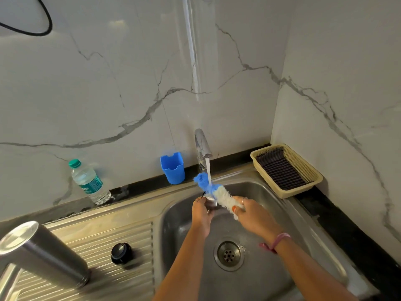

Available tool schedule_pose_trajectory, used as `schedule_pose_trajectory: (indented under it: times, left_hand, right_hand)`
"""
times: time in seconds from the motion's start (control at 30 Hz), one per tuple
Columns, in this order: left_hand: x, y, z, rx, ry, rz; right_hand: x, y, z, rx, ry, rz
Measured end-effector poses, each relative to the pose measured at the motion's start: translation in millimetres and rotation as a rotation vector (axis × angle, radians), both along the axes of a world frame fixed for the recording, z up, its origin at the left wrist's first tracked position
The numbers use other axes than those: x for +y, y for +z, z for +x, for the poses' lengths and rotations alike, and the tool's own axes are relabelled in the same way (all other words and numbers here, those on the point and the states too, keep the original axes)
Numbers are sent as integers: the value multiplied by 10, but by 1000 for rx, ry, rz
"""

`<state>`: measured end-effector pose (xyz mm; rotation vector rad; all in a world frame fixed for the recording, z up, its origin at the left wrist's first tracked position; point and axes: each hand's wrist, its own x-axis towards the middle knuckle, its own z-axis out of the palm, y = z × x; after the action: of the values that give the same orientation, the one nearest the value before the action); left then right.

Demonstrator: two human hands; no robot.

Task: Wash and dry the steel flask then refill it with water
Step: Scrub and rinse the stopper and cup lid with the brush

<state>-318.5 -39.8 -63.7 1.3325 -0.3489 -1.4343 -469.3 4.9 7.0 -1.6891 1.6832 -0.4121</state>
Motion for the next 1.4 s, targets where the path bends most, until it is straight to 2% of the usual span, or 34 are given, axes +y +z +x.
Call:
schedule_pose_trajectory:
  times: [0.1,0.3,0.5,0.73,0.93,1.2,1.4]
  left_hand:
    - [21,62,22,91,40,-14]
    - [15,49,7,148,96,44]
    - [72,115,13,351,79,-17]
    - [37,86,-9,479,106,-55]
    - [5,40,-29,525,127,-34]
    - [57,82,-107,609,199,-115]
    - [23,73,-143,614,202,-89]
  right_hand:
    - [135,-37,37,-3,42,2]
    - [15,-8,-1,-96,-58,10]
    - [98,-66,16,-116,-49,21]
    - [133,-136,94,-144,-61,11]
    - [84,-164,70,-197,-137,22]
    - [99,-275,17,-235,-170,-24]
    - [306,-304,76,-248,-112,-65]
